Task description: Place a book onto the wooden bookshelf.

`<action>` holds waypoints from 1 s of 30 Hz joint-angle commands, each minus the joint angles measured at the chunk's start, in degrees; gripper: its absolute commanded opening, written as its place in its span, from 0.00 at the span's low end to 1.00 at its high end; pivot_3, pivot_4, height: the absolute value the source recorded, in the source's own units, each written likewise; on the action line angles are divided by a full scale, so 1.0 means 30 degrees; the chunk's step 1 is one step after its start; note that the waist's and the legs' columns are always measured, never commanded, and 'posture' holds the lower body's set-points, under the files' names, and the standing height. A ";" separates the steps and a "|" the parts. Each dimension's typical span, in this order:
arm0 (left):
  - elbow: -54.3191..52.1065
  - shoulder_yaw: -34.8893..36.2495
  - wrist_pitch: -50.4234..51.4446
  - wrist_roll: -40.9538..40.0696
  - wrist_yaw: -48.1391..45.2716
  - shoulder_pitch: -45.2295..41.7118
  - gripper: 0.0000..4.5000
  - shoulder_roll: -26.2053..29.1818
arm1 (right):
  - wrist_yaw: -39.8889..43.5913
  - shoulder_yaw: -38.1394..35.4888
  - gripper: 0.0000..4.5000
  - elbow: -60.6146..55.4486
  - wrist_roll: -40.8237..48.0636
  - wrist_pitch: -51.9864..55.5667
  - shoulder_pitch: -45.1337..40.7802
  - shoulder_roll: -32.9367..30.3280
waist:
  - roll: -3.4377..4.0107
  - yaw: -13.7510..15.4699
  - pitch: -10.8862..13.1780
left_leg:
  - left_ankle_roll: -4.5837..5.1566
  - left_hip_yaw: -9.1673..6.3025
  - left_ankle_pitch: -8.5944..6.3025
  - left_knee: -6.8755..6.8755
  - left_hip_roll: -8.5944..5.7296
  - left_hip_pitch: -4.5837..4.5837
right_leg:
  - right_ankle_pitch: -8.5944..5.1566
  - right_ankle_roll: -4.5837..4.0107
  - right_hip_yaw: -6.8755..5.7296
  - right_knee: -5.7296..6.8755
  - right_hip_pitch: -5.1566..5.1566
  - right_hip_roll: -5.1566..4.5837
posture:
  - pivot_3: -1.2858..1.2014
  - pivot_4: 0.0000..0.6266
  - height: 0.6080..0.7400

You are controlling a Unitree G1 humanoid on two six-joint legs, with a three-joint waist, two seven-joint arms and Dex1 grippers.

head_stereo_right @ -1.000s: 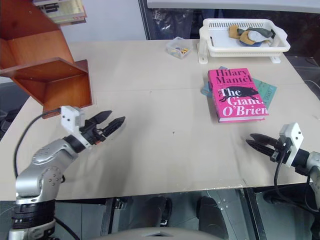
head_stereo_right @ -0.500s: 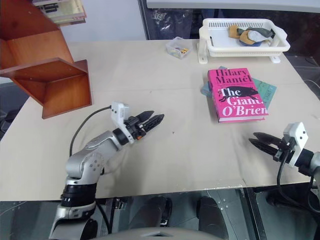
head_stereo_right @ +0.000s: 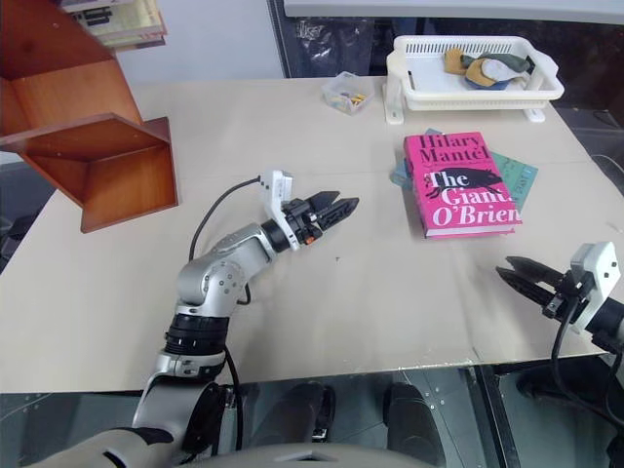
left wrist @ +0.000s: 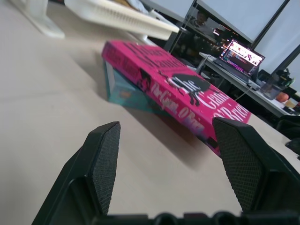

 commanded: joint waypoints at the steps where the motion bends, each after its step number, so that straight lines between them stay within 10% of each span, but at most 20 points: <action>1: -0.0189 0.0320 -0.0546 -0.0048 -0.0572 -0.0452 0.77 0.0342 | -0.0410 -0.0897 0.29 -0.0195 0.0097 -0.0584 -0.0061 0.0067 | 0.0000 -0.0008 0.0000 | -0.0002 -0.0001 0.0001 0.0000 0.0000 0.0000 | 0.0000 0.0000 0.0000 0.0000 0.0000 0.0001 | 0.52 0.24 1.00; 13: -0.1666 -0.0518 0.0240 -0.0344 -0.1069 0.0533 0.77 0.0523 | -0.4344 -0.0729 0.29 0.2445 -0.2018 -0.2045 -0.3334 0.0127 | 0.0005 0.0014 -0.0002 | -0.0009 -0.0005 0.0005 0.0000 0.0000 0.0000 | 0.0000 -0.0001 -0.0004 0.0002 -0.0002 0.0001 | 0.52 0.24 1.00; 30: 0.6275 0.2197 0.5488 -0.3141 0.3825 -0.5319 0.77 -0.6570 | -0.3443 -0.0779 0.29 0.4161 -0.2318 -0.3546 -0.5018 -0.0268 | -0.0003 -0.0099 0.0003 | 0.0000 0.0017 0.0006 0.0024 -0.0007 -0.0012 | 0.0000 0.0009 0.0006 0.0002 0.0000 0.0028 | 0.52 0.24 1.00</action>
